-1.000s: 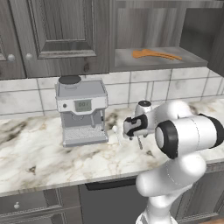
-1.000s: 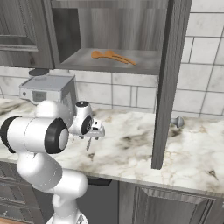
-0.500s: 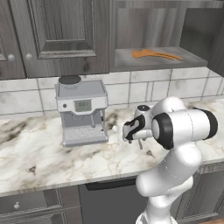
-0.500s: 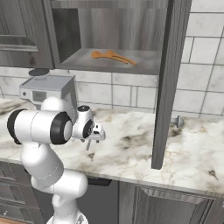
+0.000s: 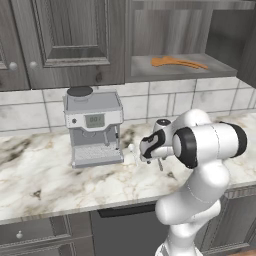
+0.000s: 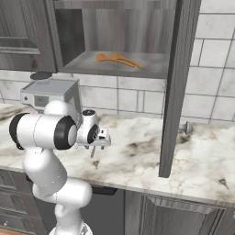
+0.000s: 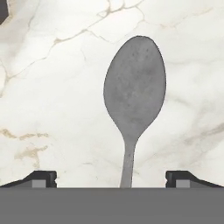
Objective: Organize the utensils by type. Pick up the wooden spoons from the counter and place them in the open cabinet. Then pick up the metallic utensils from the counter and place them in the open drawer.
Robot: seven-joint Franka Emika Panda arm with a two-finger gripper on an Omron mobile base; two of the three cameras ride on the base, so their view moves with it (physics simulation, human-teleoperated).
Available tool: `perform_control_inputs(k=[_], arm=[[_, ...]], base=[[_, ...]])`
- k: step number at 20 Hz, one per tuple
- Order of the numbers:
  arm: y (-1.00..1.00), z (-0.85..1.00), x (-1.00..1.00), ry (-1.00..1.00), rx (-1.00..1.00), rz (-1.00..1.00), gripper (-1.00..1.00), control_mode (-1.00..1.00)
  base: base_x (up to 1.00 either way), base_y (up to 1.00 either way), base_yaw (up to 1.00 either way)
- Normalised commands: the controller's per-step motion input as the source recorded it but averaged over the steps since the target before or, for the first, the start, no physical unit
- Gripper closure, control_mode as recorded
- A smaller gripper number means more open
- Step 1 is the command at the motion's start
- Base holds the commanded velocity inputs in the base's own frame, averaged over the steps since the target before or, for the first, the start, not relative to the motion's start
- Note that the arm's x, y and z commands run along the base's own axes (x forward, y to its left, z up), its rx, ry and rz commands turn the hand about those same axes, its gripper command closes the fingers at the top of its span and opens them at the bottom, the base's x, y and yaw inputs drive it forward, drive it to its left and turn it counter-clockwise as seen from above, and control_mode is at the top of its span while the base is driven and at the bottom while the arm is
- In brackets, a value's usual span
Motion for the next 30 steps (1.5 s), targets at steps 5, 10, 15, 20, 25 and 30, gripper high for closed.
perform_control_inputs(k=[5, 10, 15, 20, 25, 30], arm=[[0.0, -0.14, 0.03, 0.05, 0.0, 0.0, 1.0, -1.0], [0.0, 0.0, 0.02, 0.03, 0.0, 0.0, 1.0, -1.0], [0.0, 0.0, 0.0, 0.0, 0.0, 0.0, 1.0, -1.0], [0.0, 0.0, 0.0, 0.0, 0.0, 0.0, 1.0, -1.0], [0.0, 0.03, -0.02, 0.0, 0.0, 0.0, 1.0, -1.0], [0.0, 0.36, -0.2, 0.0, 0.0, 0.0, 1.0, -1.0]], base=[[0.0, 0.0, 0.0], [0.0, 0.0, 0.0], [0.0, 0.0, 0.0], [0.0, 0.0, 0.0], [0.0, 0.0, 0.0], [0.0, 0.0, 0.0]])
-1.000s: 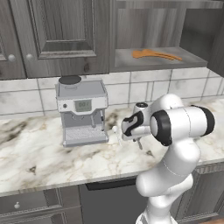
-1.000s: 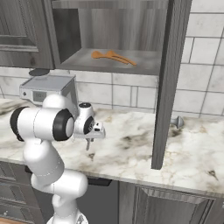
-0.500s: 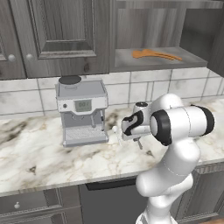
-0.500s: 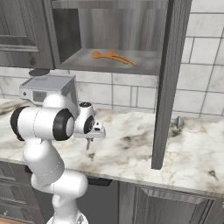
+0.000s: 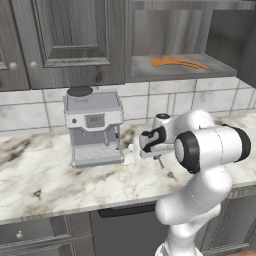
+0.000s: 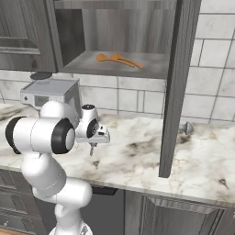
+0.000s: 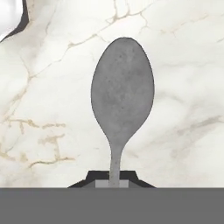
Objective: Organize the utensils by type. Pick up the wooden spoons from the counter and place them in the open cabinet. Then pick up the metallic utensils from the counter and place them in the open drawer.
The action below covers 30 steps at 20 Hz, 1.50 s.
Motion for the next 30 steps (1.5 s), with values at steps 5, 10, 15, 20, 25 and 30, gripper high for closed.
perform_control_inputs(k=[5, 10, 15, 20, 25, 30], arm=[[0.0, 0.69, -0.31, -0.02, 0.0, 0.0, 1.0, -1.0], [0.0, 0.69, -0.31, 0.0, -0.09, 0.0, 1.0, -1.0], [0.0, 0.9, -0.21, 0.0, -0.01, 0.0, 1.0, -1.0], [0.0, 0.81, -0.29, 0.0, 0.0, 0.0, 1.0, -1.0], [-0.02, 0.54, -0.31, 0.0, 0.0, 0.0, 1.0, -1.0], [-0.13, 0.46, -0.44, -0.04, 0.0, 0.0, 1.0, -1.0]], base=[[0.0, 0.0, 0.0], [0.0, 0.0, 0.0], [0.0, 0.0, 0.0], [0.0, 0.0, 0.0], [0.0, 0.0, 0.0], [0.0, 0.0, 0.0]])
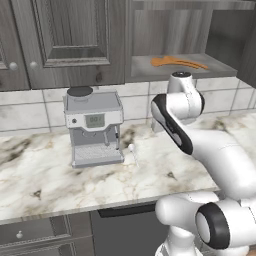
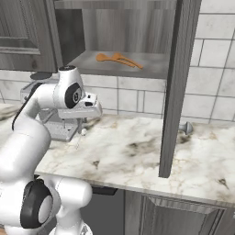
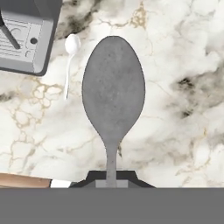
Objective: Organize the utensils by type. Pick up the wooden spoons from the counter and place them in the open cabinet. Then pick up the metallic utensils from the counter and place them in the open drawer.
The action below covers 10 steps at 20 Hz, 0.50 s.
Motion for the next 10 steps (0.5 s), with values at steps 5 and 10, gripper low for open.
perform_control_inputs(k=[5, 10], arm=[[-0.13, 0.47, -0.6, -0.17, 0.0, 0.0, 1.0, -1.0], [0.0, 0.29, -0.66, -0.23, 0.0, 0.0, 1.0, -1.0]], base=[[0.0, 0.0, 0.0], [0.0, 0.0, 0.0]])
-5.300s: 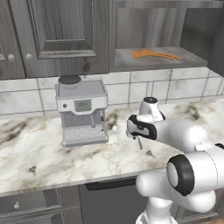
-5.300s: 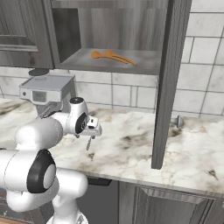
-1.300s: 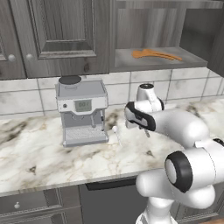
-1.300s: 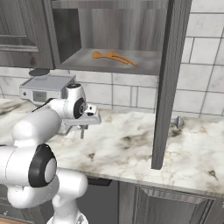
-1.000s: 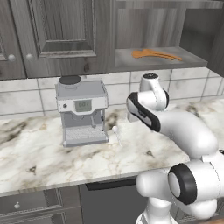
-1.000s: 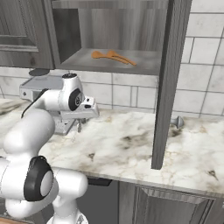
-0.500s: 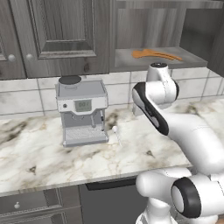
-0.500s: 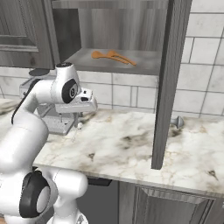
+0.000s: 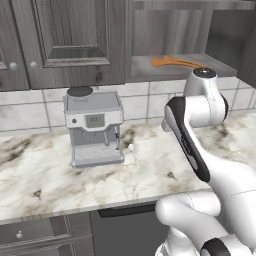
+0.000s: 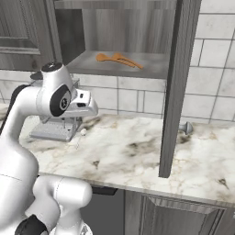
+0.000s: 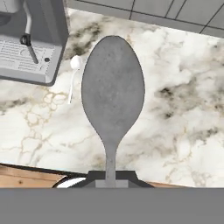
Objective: Organize the utensils by type. Pick up the wooden spoons from the counter and place them in the open cabinet. Then pick up the metallic utensils from the counter and place them in the open drawer.
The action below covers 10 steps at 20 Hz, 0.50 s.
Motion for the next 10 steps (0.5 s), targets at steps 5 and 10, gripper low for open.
perform_control_inputs(k=[5, 10], arm=[[0.0, 0.23, -0.56, -0.22, 0.0, 0.0, 1.0, -1.0], [0.0, 0.32, -0.29, -0.18, 0.0, 0.0, 1.0, -1.0]], base=[[0.0, 0.0, 0.0], [0.0, 0.0, 0.0]])
